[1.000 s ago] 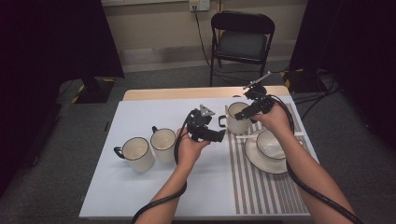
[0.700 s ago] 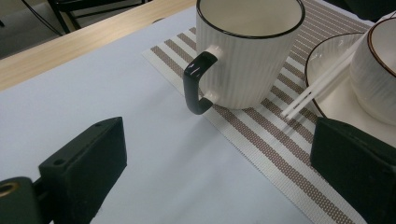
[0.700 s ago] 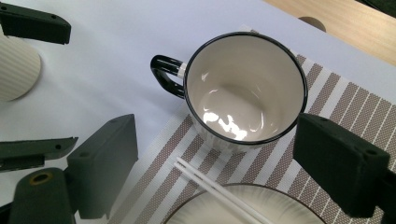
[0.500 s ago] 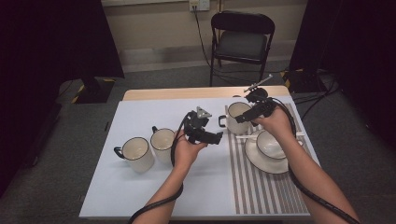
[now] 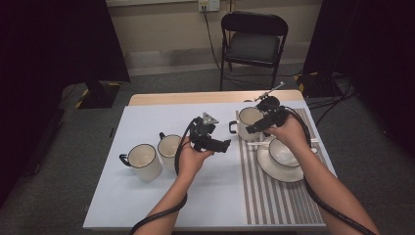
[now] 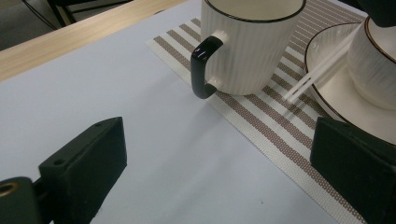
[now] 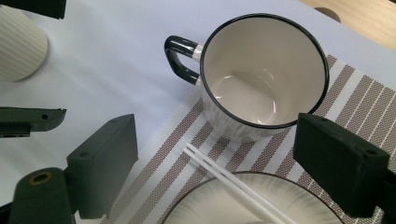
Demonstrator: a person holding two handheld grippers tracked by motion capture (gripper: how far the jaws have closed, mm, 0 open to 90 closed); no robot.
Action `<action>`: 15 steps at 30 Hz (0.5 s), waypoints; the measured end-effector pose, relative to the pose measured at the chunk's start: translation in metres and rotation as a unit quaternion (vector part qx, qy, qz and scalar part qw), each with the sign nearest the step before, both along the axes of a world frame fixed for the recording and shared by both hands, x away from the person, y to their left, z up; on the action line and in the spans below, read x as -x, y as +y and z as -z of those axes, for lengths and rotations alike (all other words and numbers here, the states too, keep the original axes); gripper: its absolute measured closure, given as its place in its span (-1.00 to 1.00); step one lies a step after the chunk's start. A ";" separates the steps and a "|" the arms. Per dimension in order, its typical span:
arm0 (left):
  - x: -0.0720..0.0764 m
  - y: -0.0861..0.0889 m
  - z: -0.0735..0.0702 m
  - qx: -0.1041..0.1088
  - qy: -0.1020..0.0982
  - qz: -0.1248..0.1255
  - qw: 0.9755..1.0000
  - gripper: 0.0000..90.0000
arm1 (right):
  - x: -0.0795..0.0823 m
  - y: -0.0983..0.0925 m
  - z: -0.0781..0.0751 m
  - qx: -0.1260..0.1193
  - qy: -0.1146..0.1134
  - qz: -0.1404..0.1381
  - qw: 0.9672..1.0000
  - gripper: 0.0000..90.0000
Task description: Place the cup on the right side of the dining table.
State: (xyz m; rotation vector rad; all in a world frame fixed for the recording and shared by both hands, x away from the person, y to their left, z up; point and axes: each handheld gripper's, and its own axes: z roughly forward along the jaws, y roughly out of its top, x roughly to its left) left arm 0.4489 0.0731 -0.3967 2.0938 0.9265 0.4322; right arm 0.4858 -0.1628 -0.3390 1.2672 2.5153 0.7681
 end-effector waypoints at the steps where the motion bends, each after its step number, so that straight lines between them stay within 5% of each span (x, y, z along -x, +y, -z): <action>1: 0.000 0.000 0.000 -0.002 0.000 0.003 1.000 -0.92 | 0.001 0.000 0.000 0.001 0.000 -0.002 1.000 -0.71; 15: 0.003 0.011 -0.001 -0.004 0.007 0.011 1.000 -0.93 | 0.008 -0.001 0.004 -0.002 0.006 -0.008 1.000 -0.71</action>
